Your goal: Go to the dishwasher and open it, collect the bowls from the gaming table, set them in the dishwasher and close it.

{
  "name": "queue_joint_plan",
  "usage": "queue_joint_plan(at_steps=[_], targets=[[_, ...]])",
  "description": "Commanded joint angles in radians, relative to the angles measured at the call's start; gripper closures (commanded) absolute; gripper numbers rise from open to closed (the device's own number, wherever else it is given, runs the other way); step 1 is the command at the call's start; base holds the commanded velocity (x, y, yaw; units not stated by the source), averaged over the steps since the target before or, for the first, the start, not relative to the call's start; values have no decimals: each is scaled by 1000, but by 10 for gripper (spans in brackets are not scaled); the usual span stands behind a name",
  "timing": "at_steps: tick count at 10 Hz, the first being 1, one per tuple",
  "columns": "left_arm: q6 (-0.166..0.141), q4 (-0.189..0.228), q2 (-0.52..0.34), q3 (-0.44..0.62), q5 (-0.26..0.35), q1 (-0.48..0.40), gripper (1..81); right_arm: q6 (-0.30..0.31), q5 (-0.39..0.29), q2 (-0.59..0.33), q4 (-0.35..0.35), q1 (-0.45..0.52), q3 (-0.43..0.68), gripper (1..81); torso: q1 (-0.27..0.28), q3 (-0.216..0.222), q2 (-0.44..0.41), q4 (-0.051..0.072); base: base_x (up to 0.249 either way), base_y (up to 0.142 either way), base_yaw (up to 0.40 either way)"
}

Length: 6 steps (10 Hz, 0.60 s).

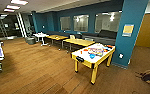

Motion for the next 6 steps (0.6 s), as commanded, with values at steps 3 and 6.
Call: queue_joint_plan(at_steps=[3,6], targets=[[3,9,-5,9,49,-29,10,-1,-43,4,-15,43,9,10,0,0,0,0,0,0,0],[2,9,-5,9,49,-29,10,-3,-43,9,-15,43,9,10,0,0,0,0,0,0,0]])
